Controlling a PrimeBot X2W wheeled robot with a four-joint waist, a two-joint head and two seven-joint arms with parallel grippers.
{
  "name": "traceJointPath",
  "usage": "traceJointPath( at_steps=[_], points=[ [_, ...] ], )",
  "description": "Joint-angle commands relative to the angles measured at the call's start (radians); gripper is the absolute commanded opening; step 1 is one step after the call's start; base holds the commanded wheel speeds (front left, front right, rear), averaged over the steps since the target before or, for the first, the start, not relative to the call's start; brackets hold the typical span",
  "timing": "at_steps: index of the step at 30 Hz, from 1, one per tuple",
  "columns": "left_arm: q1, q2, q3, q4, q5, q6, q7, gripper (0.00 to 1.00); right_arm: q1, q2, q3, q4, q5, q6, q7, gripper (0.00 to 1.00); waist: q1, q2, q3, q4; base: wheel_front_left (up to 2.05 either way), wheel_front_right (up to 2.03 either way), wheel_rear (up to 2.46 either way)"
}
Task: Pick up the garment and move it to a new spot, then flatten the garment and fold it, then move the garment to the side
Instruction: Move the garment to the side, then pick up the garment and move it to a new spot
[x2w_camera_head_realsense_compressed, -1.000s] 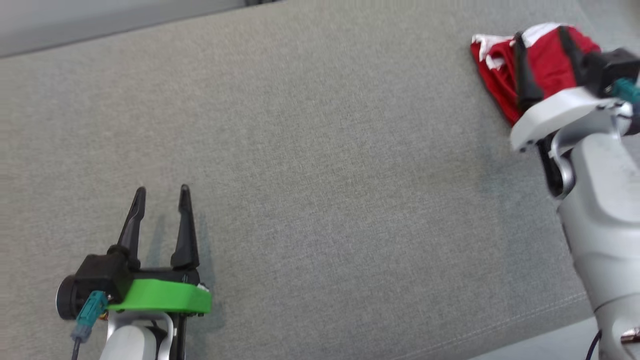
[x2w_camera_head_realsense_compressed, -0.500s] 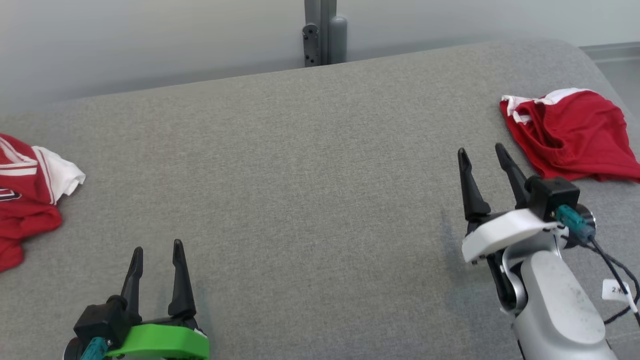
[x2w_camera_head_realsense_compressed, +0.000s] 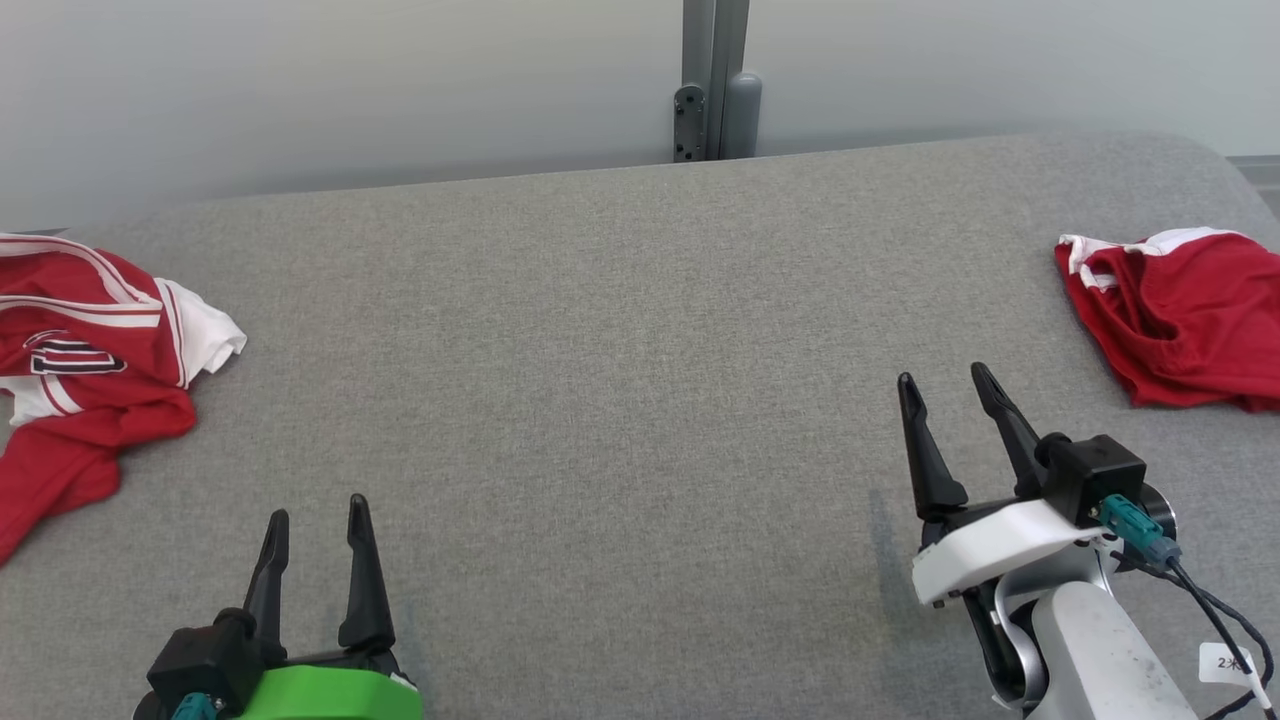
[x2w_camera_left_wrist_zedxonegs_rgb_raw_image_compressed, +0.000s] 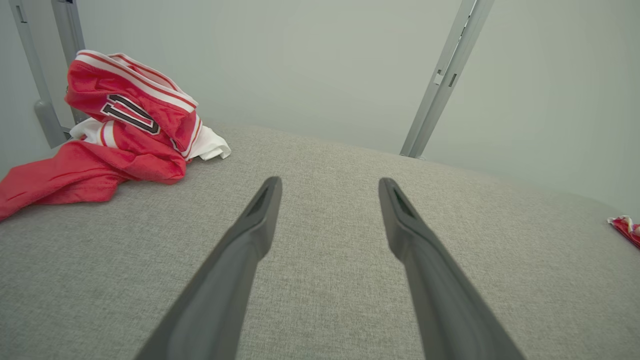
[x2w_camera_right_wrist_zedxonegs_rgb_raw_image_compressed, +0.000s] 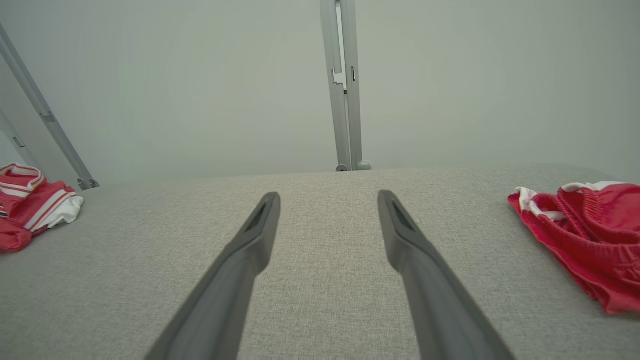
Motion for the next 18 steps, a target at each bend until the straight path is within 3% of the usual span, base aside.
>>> traceJointPath(
  at_steps=[1, 18],
  points=[
    [-0.009, -0.001, 0.000, -0.003, 0.013, -0.005, -0.003, 1.00, 0.014, -0.002, 0.002, -0.006, 0.001, 0.000, -0.003, 1.00, 0.0001, 0.0000, 0.003, 0.001, 0.00, 0.00, 0.00],
    [-0.030, -0.001, -0.009, -0.003, 0.003, 0.001, -0.003, 1.00, 0.018, -0.001, 0.005, -0.002, 0.007, 0.000, -0.003, 1.00, 0.0001, 0.0000, 0.015, 0.021, 0.00, 0.00, 0.00]
  ],
)
